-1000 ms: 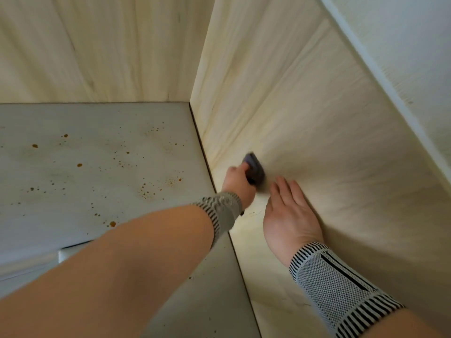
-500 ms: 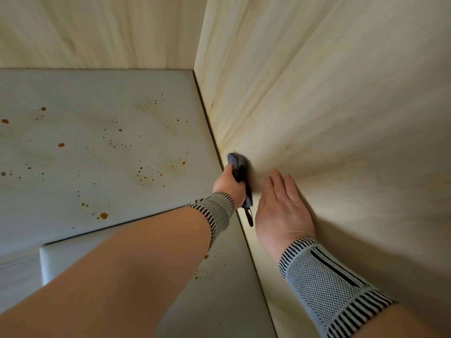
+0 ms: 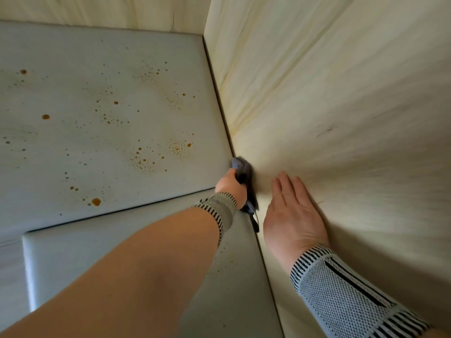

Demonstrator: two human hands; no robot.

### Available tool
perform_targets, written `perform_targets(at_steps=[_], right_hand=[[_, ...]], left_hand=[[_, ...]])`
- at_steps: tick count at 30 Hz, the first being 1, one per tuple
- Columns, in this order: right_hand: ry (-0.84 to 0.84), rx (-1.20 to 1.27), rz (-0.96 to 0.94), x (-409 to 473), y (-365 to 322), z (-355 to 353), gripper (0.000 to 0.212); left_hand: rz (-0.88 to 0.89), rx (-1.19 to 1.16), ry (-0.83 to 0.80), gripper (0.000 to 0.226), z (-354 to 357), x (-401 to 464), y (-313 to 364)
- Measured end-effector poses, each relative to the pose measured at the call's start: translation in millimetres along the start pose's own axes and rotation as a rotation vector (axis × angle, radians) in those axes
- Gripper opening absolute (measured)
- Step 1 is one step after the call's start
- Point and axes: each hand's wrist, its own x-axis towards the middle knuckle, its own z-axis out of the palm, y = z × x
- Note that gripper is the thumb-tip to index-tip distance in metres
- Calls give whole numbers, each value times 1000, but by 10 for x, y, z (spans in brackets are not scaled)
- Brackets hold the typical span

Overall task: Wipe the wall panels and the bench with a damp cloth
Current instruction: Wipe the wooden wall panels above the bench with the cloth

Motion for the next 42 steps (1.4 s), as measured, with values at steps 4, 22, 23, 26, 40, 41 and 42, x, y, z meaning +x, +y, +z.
perform_targets(at_steps=[4, 22, 23, 26, 40, 41, 42], right_hand=[[-44, -11, -55, -215, 0, 67, 60], [61, -45, 10, -1175, 367, -204, 102], [65, -53, 29, -1247, 400, -239, 100], [76, -52, 62, -1538, 499, -446, 96], [150, 101, 259, -2764, 887, -1295, 49], [183, 134, 273, -2868, 889, -1323, 45], [230, 190, 299, -3016, 878, -1333, 41]], left_hand=[[-86, 29, -153, 62, 380, -338, -221], [-43, -364, -173, 64, 162, -1081, 450], [-43, -374, -191, 64, 142, -1163, 516], [18, -359, -208, 59, 64, -1490, 753], [294, -438, -364, 34, -592, -3203, 1792], [302, -430, -339, 30, -645, -3301, 1787], [304, -417, -292, 26, -681, -3429, 1766]])
